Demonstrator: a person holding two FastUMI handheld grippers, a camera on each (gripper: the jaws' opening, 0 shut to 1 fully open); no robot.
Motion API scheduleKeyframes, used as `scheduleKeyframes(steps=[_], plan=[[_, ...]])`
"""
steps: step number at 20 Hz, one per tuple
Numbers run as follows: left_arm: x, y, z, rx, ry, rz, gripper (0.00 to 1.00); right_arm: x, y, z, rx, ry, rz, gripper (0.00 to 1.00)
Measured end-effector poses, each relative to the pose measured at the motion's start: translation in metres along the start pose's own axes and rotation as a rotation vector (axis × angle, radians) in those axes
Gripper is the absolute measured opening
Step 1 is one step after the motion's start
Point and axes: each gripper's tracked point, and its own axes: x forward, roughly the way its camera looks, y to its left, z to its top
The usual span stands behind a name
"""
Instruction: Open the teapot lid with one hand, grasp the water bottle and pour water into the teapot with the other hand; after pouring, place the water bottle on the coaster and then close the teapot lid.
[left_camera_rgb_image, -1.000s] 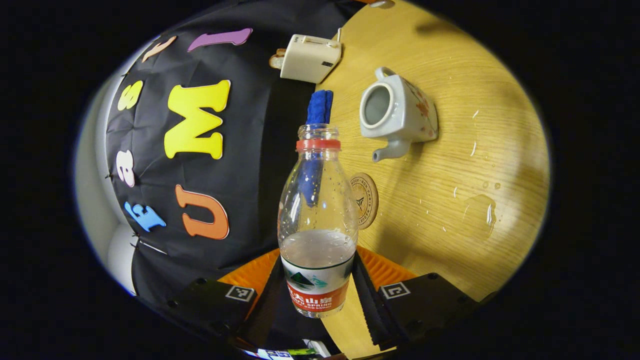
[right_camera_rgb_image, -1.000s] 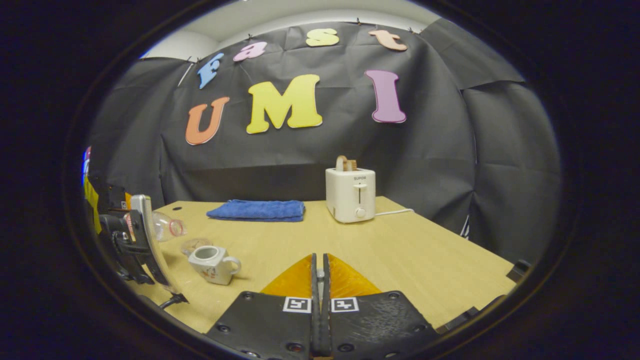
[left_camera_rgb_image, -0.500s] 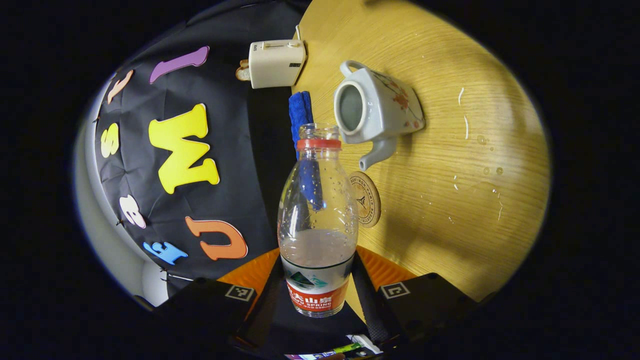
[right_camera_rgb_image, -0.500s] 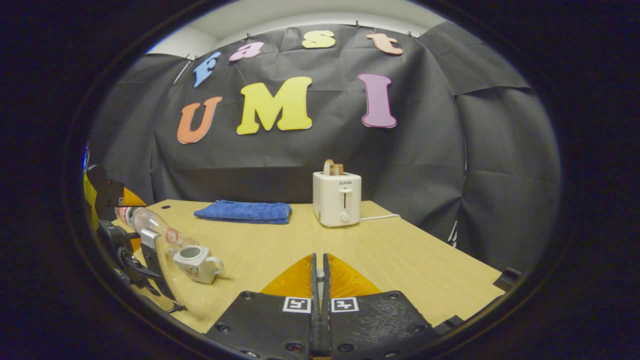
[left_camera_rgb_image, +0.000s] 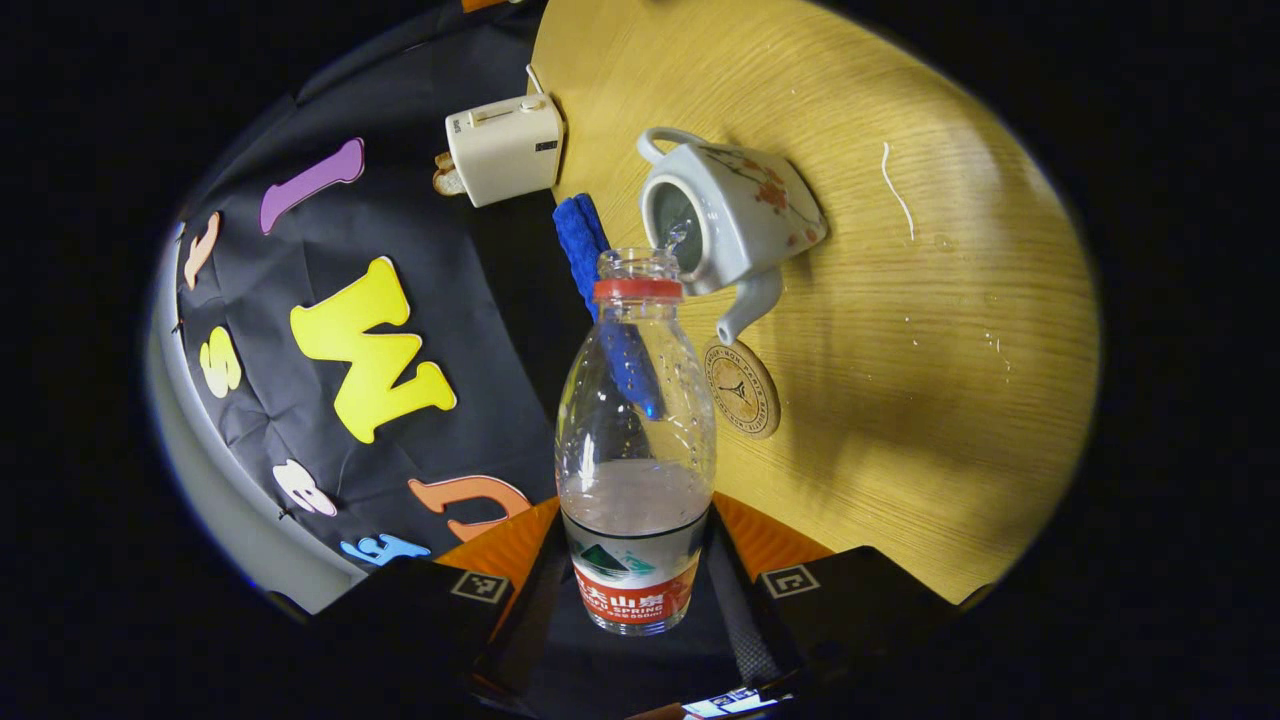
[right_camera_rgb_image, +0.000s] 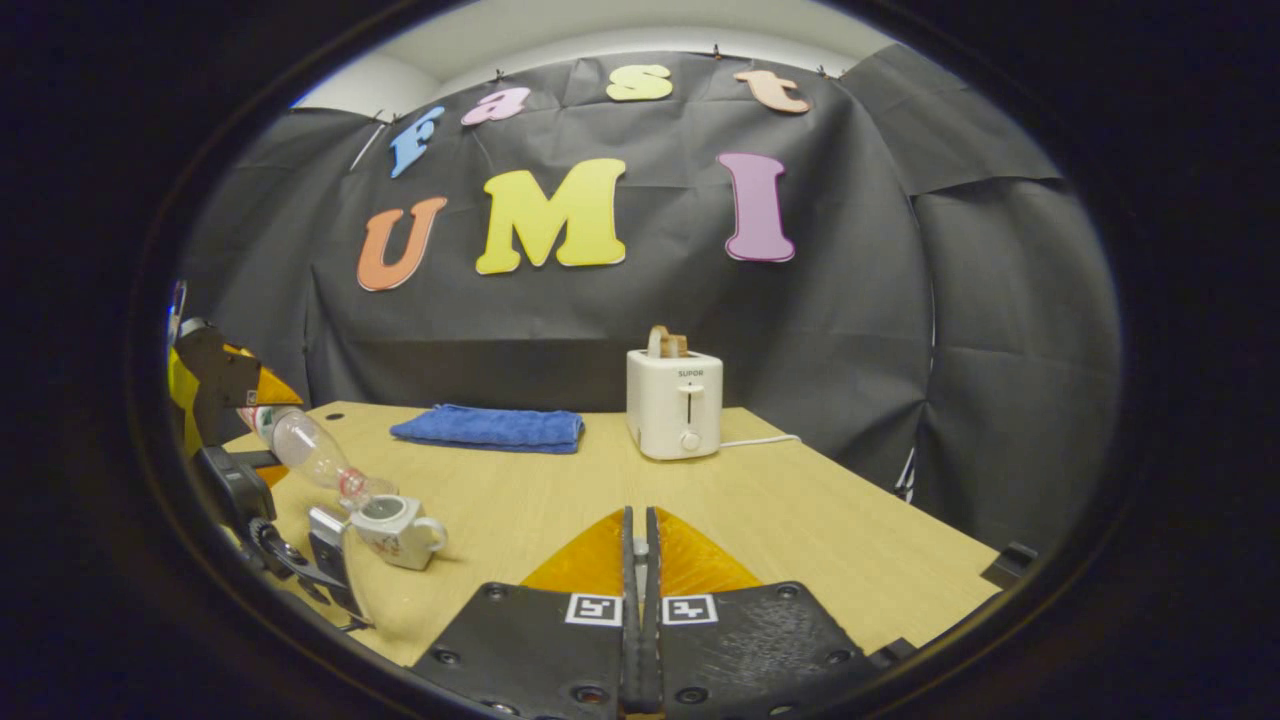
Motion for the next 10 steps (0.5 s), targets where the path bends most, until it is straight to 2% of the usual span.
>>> scheduleKeyframes(steps=[10], plan=[[0.000,0.017,0.007,0.139,0.039,0.048,0.76,-0.001,0.000,0.004,-0.010,-0.017,0.015,0.00]])
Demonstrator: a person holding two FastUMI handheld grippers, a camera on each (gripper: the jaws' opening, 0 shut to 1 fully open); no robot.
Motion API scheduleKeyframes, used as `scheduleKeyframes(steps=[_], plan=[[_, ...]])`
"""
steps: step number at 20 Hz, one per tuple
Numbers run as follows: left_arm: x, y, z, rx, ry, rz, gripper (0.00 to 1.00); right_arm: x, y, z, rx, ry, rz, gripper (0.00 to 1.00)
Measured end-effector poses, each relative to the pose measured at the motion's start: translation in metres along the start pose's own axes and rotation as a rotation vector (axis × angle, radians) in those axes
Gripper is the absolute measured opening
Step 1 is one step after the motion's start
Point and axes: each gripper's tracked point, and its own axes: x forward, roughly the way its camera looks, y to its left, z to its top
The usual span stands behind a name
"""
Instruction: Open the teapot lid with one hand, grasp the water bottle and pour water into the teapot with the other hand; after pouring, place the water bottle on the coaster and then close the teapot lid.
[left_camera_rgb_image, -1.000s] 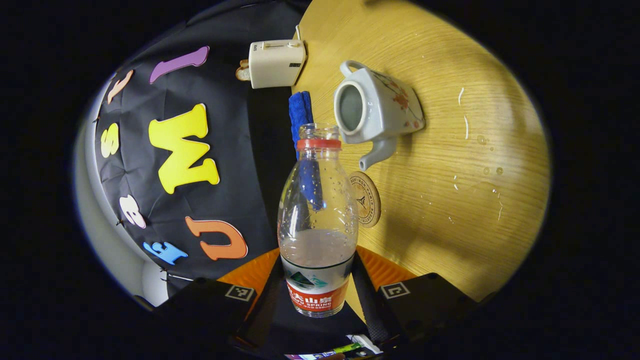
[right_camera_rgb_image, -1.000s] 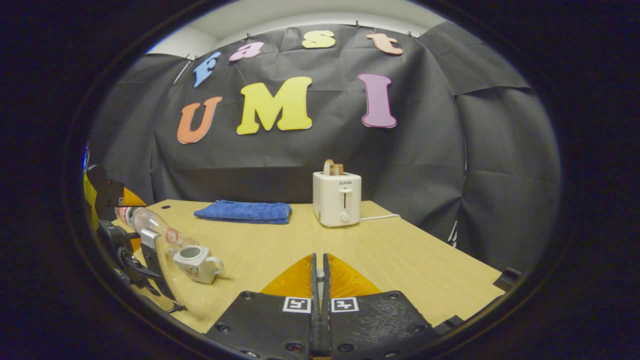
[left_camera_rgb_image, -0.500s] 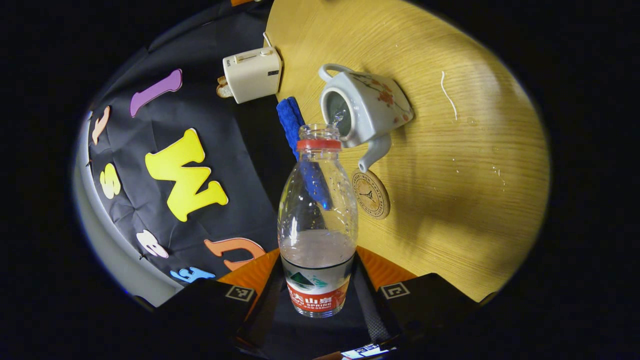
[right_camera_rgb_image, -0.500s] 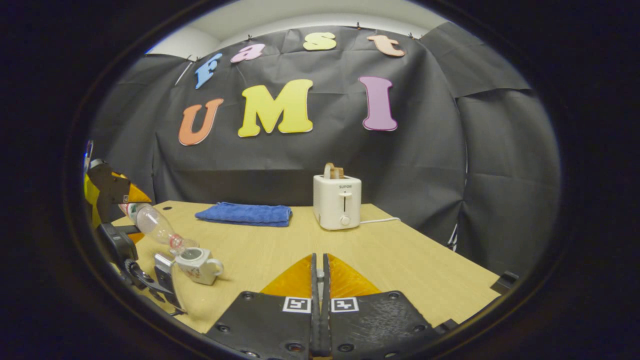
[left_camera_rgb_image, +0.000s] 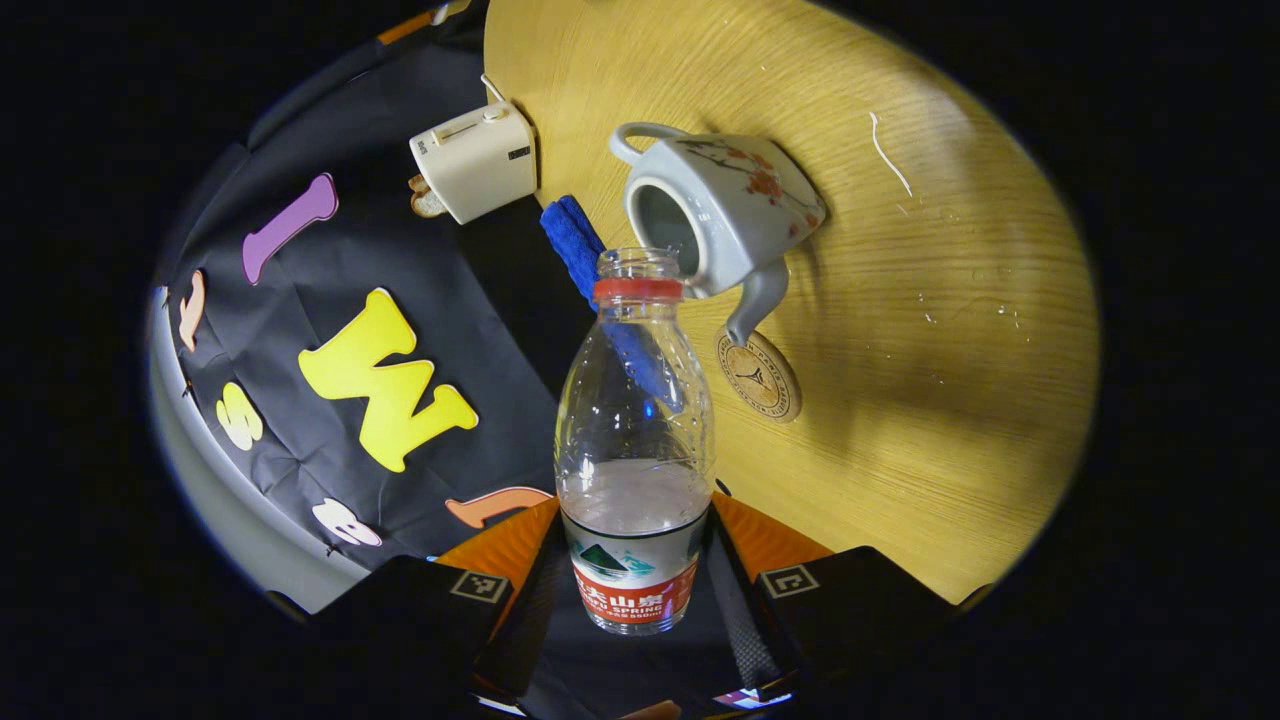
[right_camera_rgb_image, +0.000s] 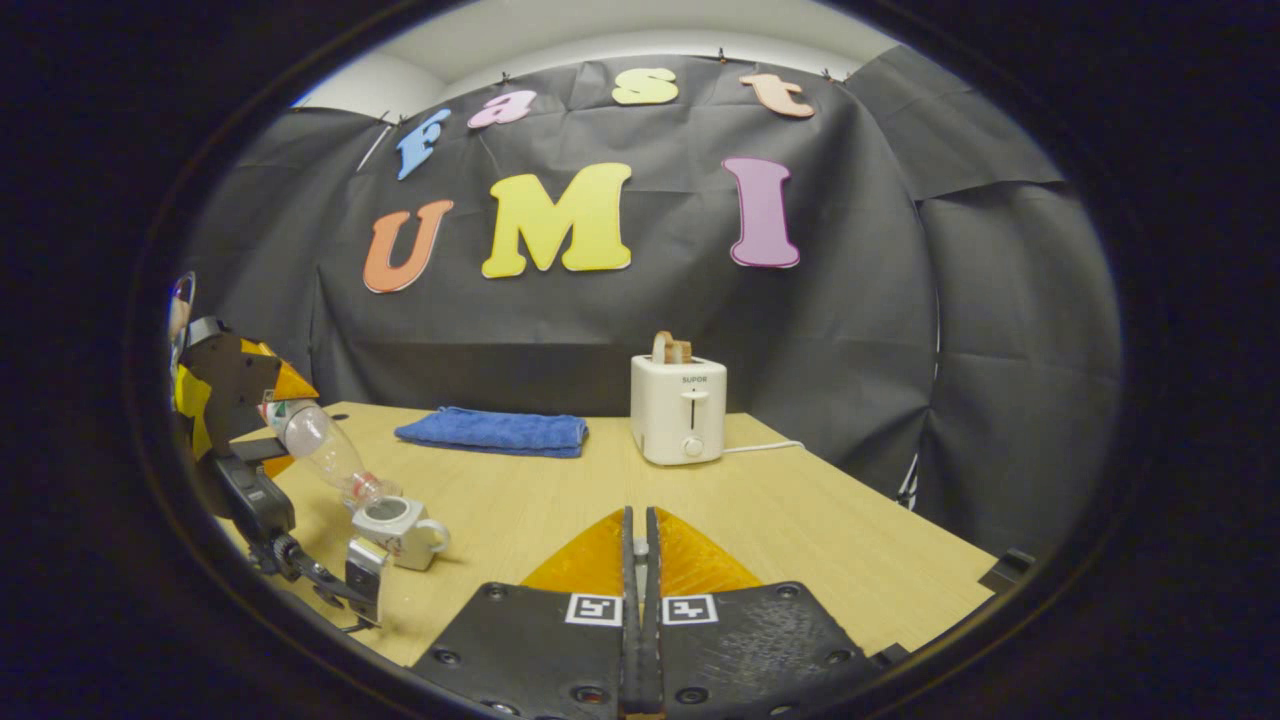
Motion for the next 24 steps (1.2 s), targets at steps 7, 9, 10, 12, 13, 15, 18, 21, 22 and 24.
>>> scheduleKeyframes(steps=[7,9,10,12,13,15,18,21,22,24], plan=[[-0.007,0.017,-0.001,0.074,0.025,0.029,0.76,0.002,-0.001,-0.002,-0.003,0.006,0.004,0.00],[-0.009,0.022,0.002,0.088,0.023,0.040,0.76,0.002,-0.001,-0.004,-0.006,0.012,0.006,0.00],[-0.009,0.023,0.002,0.092,0.025,0.041,0.76,0.003,-0.002,-0.003,-0.007,0.012,0.004,0.00],[-0.010,0.026,0.003,0.102,0.029,0.045,0.76,0.002,-0.005,-0.003,-0.010,0.010,-0.003,0.00],[-0.010,0.027,0.003,0.106,0.028,0.047,0.76,0.003,-0.006,-0.003,-0.012,0.011,-0.007,0.00],[-0.010,0.026,0.005,0.110,0.033,0.052,0.76,0.003,-0.009,-0.005,-0.017,0.017,-0.015,0.00],[-0.008,0.024,0.006,0.104,0.031,0.049,0.76,0.004,-0.011,-0.004,-0.027,0.021,-0.021,0.00],[-0.002,0.018,0.006,0.043,-0.006,0.019,0.76,0.004,-0.015,-0.004,-0.024,0.020,-0.031,0.00],[0.001,0.011,0.006,-0.013,-0.028,0.000,0.76,0.004,-0.017,-0.005,-0.012,0.021,-0.033,0.00],[0.004,-0.006,0.010,-0.154,-0.069,-0.048,0.76,0.007,-0.020,-0.007,-0.002,0.029,-0.043,0.00]])
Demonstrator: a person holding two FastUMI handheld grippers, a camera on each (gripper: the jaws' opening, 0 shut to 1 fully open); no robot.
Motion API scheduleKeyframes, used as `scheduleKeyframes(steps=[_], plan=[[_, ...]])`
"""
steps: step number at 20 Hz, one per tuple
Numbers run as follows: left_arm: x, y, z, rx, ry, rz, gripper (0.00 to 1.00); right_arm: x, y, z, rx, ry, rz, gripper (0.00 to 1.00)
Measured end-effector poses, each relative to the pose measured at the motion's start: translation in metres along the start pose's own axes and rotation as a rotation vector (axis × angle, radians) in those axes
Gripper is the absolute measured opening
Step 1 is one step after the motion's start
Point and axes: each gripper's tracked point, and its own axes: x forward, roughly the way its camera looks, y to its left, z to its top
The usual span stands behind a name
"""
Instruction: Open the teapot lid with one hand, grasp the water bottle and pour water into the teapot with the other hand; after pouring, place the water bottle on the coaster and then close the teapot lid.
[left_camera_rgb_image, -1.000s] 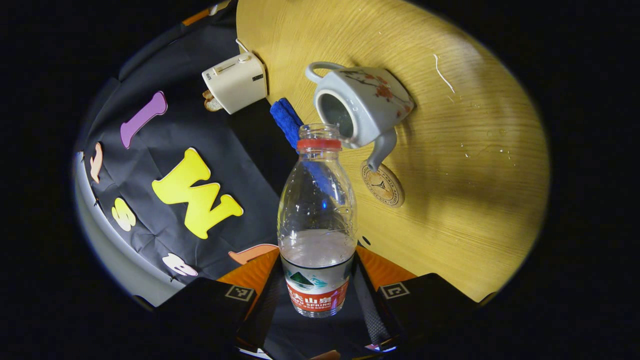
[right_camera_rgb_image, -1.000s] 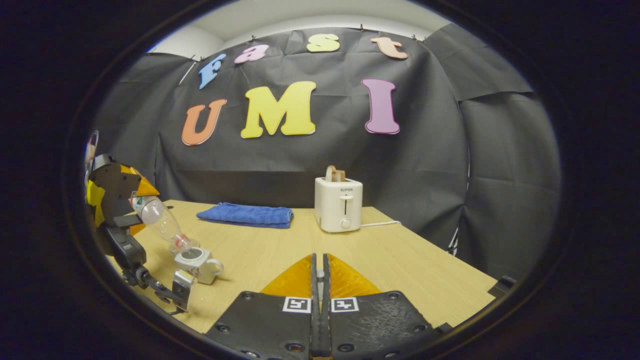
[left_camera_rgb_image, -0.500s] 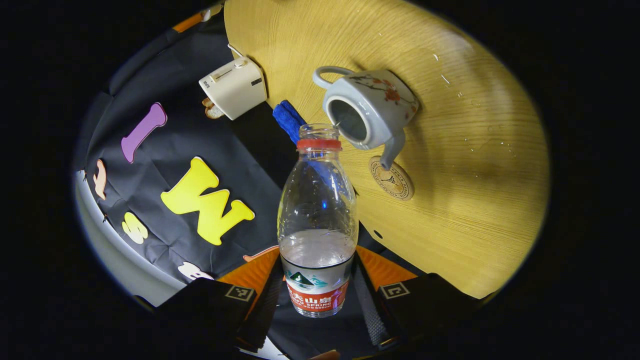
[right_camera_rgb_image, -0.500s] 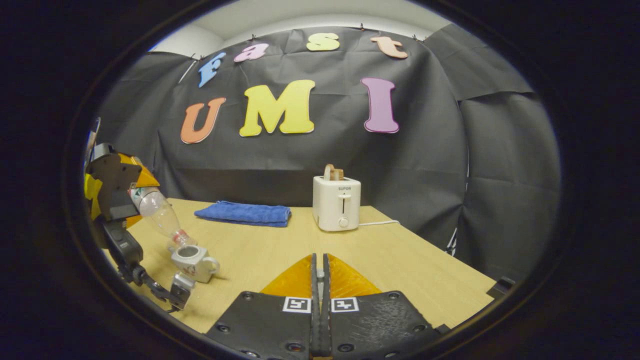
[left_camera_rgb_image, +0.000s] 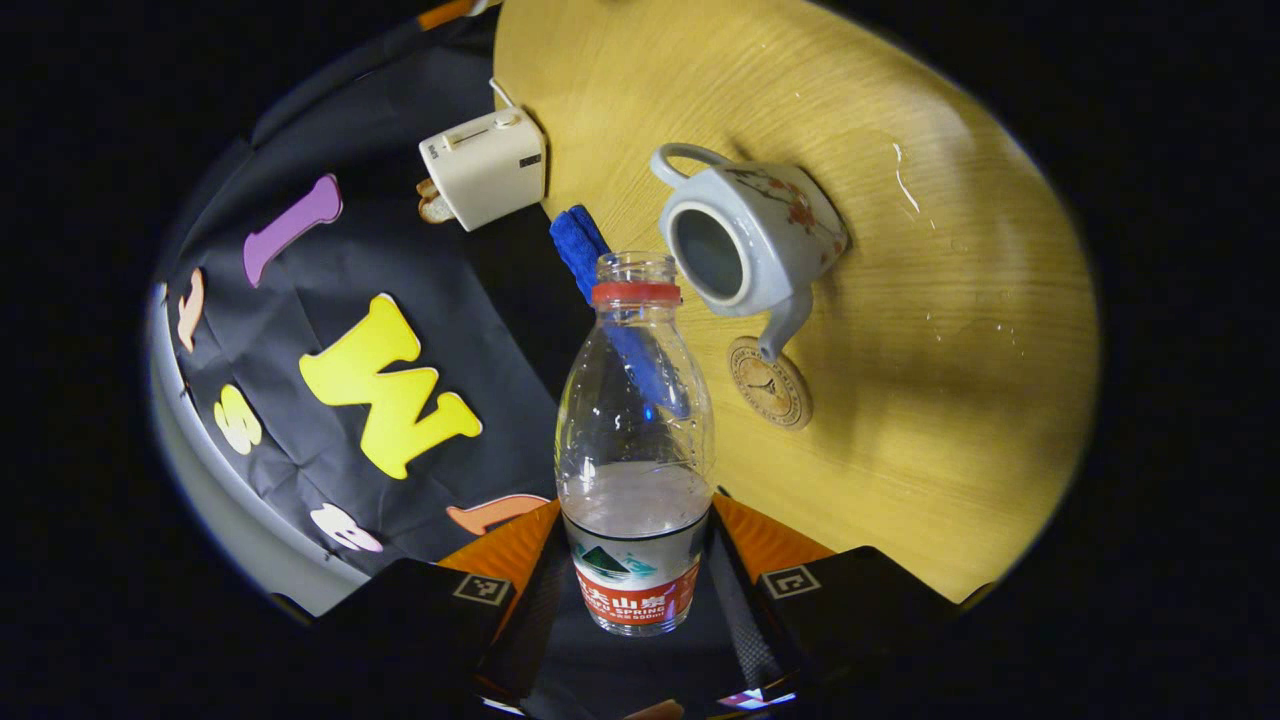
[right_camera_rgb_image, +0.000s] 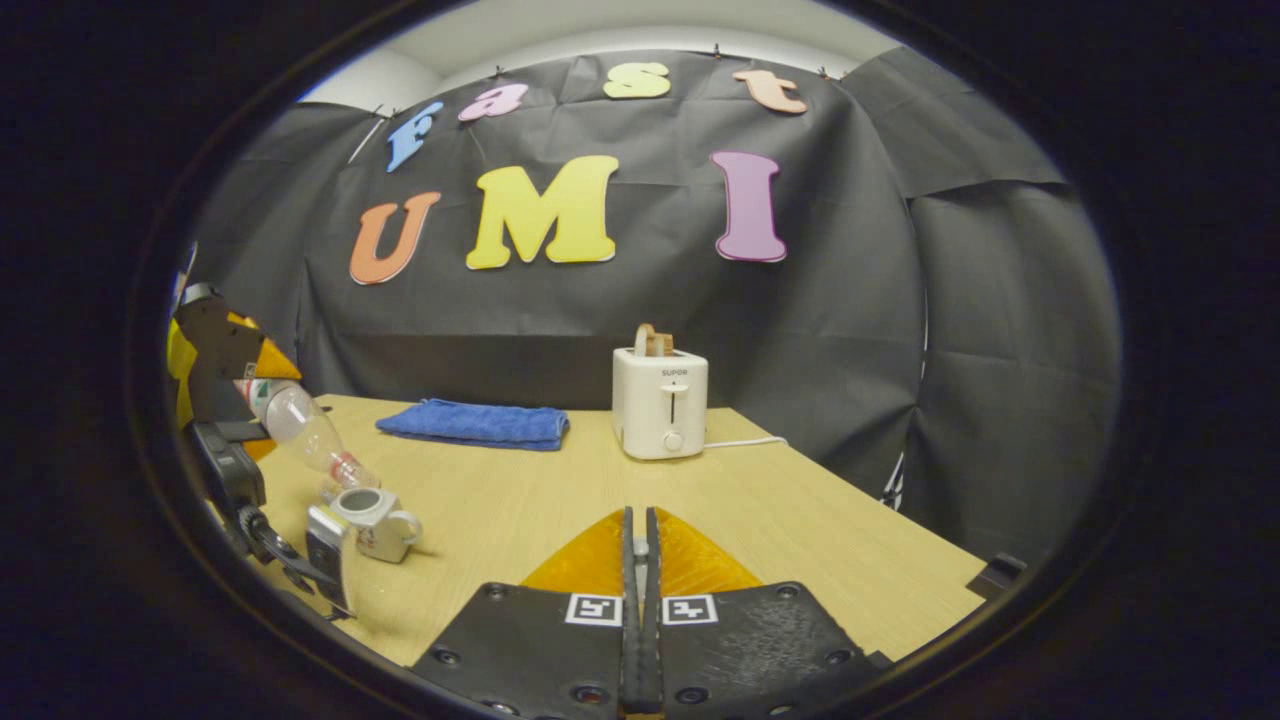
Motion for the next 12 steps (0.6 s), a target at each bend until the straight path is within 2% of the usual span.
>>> scheduleKeyframes(steps=[4,8,12], plan=[[0.009,-0.025,0.002,-0.363,-0.067,-0.070,0.76,0.001,-0.009,0.000,-0.020,0.001,-0.036,0.00],[0.002,-0.023,0.012,-0.748,-0.144,-0.077,0.78,-0.003,-0.005,0.001,-0.006,0.002,-0.026,0.00],[-0.002,-0.013,0.021,-1.014,-0.188,-0.070,0.76,-0.003,0.003,-0.002,-0.030,0.004,-0.020,0.00]])
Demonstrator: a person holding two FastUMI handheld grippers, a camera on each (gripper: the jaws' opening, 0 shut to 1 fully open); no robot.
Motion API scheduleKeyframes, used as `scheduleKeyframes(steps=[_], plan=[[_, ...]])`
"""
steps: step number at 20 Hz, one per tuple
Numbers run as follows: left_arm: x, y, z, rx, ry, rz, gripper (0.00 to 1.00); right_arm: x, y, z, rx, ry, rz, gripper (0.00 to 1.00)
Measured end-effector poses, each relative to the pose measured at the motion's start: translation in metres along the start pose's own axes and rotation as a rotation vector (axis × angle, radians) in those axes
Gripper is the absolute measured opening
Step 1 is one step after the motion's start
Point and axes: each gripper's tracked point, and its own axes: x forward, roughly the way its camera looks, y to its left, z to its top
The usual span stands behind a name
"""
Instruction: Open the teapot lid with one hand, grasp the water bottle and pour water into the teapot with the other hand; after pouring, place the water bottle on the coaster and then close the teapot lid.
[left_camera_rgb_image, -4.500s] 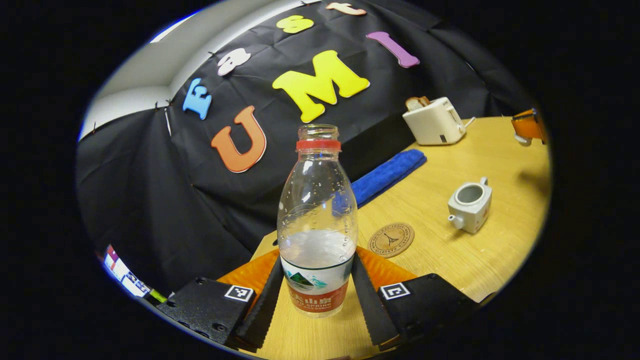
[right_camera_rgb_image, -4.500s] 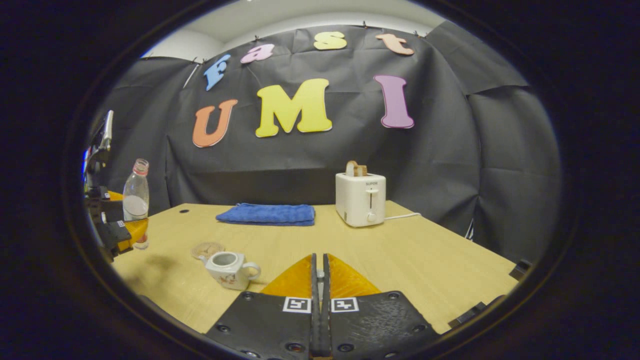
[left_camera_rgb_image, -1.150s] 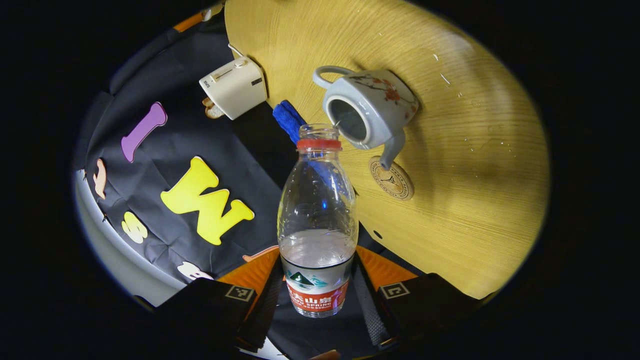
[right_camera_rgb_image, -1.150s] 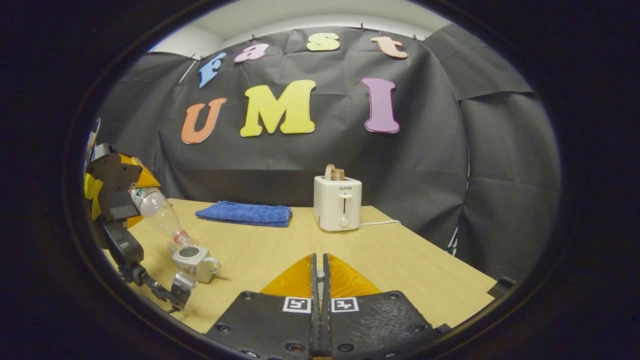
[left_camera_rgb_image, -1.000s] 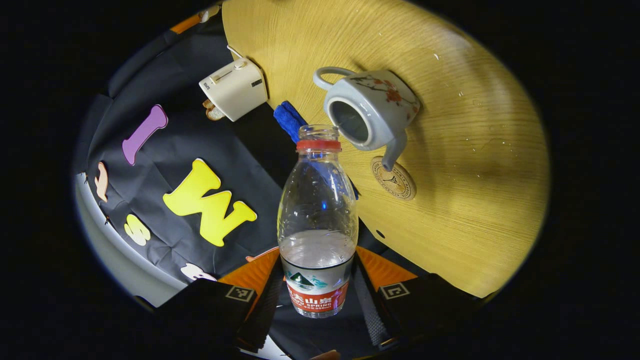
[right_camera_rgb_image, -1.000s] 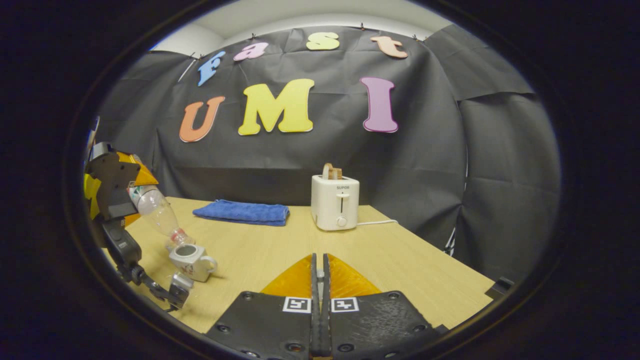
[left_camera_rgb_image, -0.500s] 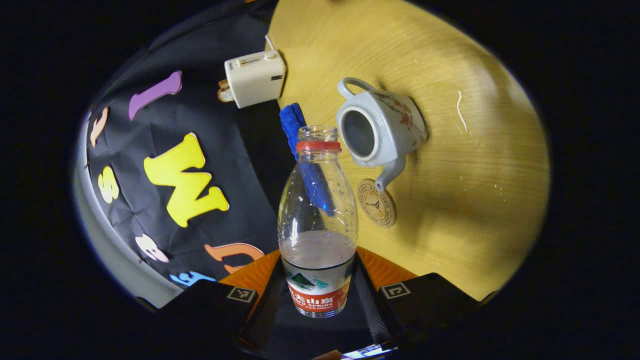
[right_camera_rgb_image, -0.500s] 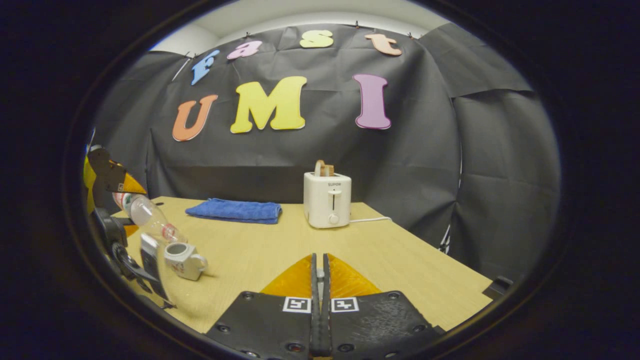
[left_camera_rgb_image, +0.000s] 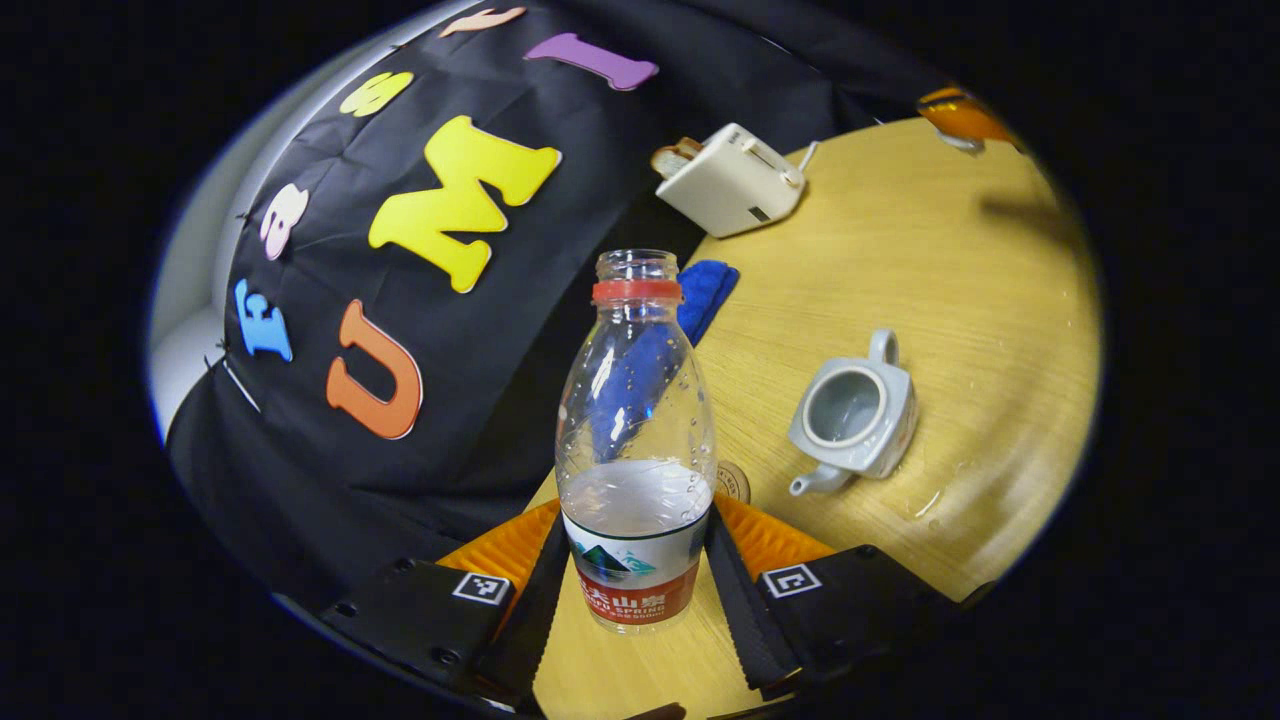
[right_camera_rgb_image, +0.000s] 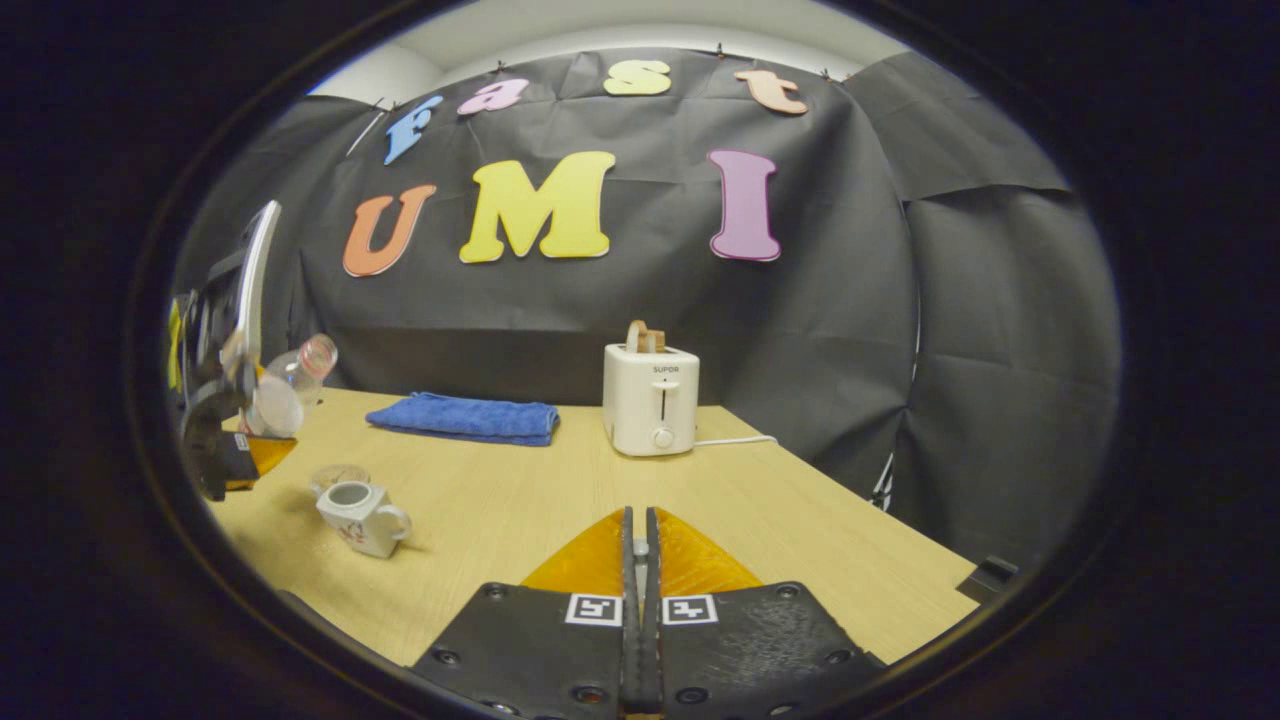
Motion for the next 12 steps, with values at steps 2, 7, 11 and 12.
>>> scheduleKeyframes(steps=[2,7,11,12], plan=[[0.006,0.008,0.003,-0.153,-0.021,0.015,0.76,0.001,0.004,-0.002,0.003,0.006,0.006,0.00],[0.036,0.032,0.016,-0.509,-0.177,0.067,0.76,0.002,0.012,-0.005,-0.004,0.001,0.019,0.00],[0.068,0.028,0.008,-0.715,-0.225,0.023,0.77,0.006,0.014,-0.011,-0.001,0.015,0.024,0.00],[0.073,0.028,0.005,-0.758,-0.223,0.022,0.77,0.006,0.014,-0.011,0.000,0.015,0.023,0.00]])
